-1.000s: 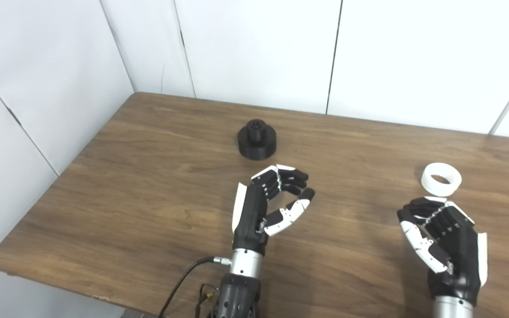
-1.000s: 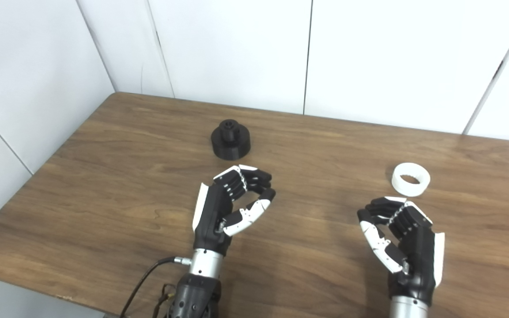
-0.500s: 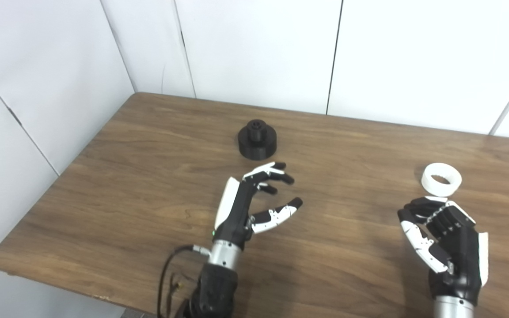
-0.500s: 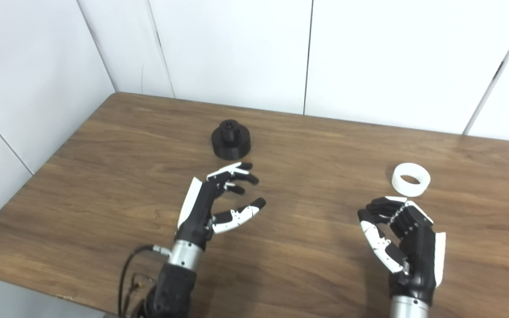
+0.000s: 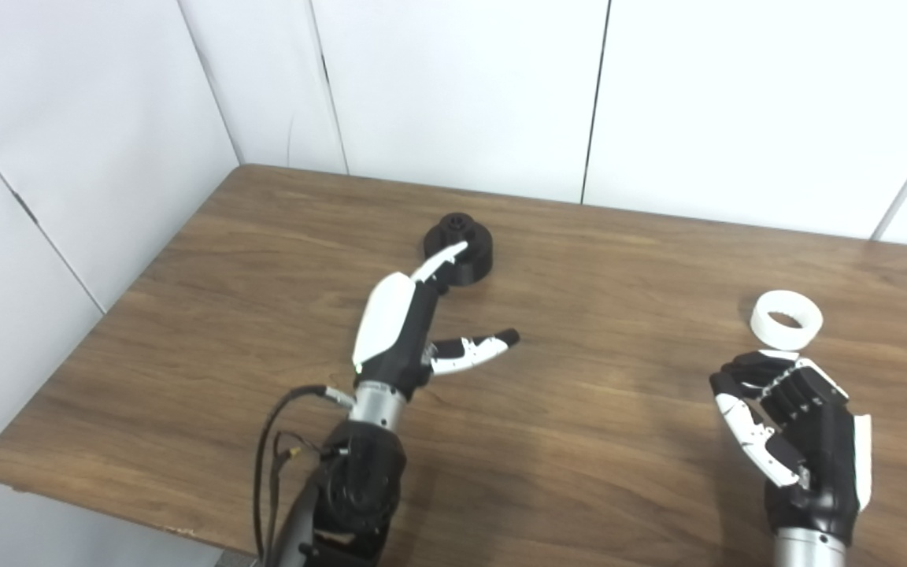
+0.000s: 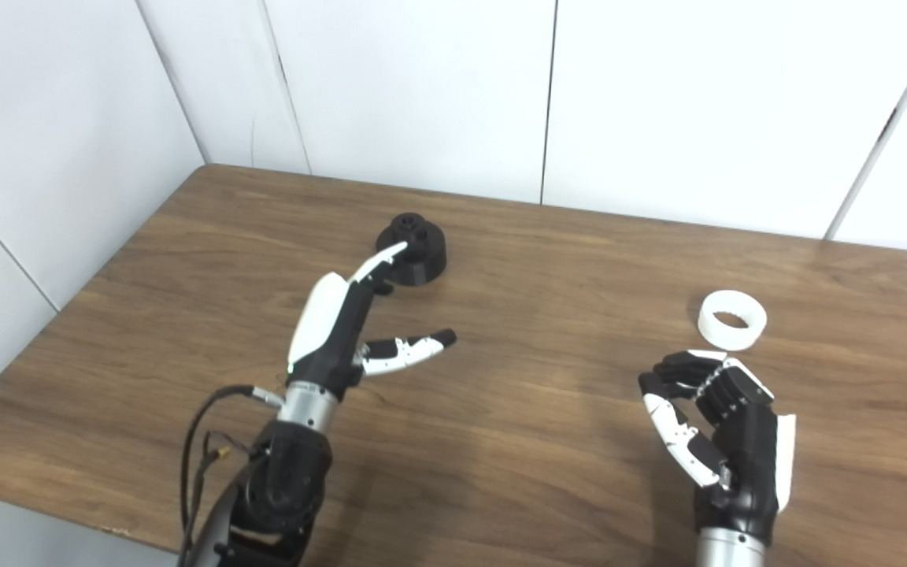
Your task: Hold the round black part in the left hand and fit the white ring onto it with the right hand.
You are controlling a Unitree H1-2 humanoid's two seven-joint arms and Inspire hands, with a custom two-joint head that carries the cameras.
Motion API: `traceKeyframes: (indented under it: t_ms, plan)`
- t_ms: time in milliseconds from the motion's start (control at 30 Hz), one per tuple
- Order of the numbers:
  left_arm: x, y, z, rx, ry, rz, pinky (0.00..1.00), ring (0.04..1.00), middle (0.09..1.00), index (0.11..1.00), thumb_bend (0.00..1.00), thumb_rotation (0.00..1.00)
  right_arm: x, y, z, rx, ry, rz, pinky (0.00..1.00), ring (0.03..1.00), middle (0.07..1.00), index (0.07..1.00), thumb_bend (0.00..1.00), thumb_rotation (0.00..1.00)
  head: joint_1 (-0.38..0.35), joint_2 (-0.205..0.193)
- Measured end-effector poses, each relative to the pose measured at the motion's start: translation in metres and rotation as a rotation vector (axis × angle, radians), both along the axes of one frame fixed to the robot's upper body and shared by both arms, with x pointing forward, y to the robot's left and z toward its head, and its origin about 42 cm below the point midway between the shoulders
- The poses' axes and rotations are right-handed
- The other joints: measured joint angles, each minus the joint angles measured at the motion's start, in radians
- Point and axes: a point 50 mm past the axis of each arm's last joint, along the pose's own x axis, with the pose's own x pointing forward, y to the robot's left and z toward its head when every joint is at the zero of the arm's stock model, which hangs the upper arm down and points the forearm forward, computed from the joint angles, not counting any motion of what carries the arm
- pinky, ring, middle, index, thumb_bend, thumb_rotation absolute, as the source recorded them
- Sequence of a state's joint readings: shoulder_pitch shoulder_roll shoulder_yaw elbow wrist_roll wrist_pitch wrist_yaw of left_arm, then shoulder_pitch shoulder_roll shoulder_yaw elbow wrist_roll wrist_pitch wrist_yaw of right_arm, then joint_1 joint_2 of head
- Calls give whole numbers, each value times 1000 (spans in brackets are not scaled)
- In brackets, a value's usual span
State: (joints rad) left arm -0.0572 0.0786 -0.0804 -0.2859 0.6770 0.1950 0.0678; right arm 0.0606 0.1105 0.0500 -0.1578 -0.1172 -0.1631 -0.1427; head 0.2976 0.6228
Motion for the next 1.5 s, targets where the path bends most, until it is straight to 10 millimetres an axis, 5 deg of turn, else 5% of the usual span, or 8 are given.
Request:
traceKeyframes:
  t_ms: [100, 233, 367, 900, 1033, 1500]
  plan:
    - [4, 3, 3, 46, 7, 24, 728, 875, 913, 882, 762, 323, 0, 0, 0, 1, 0, 0, 432, 514, 500, 487, 518, 7, 0, 0]
    - [14, 9, 13, 115, 13, 53, 892, 935, 940, 912, 792, 378, 0, 0, 0, 3, 0, -1, 434, 517, 499, 488, 519, 8, -2, 3]
    - [27, 15, 24, 163, 10, 104, 948, 964, 951, 909, 808, 360, 0, 0, 0, 3, 0, -1, 425, 511, 497, 489, 519, 7, -2, 0]
    - [67, 26, 27, 278, 65, 130, 917, 966, 956, 907, 828, 433, 0, -1, 0, 0, 0, -5, 411, 502, 494, 490, 519, 8, -6, 6]
    - [78, 27, 18, 295, 105, 130, 866, 946, 944, 895, 850, 429, 0, -1, 0, 2, 0, -6, 418, 507, 495, 489, 519, 8, -11, 5]
    - [118, 40, -4, 387, 182, 156, 914, 967, 956, 875, 893, 538, 0, -2, 1, -4, -2, -11, 433, 512, 499, 487, 519, 8, -14, 6]
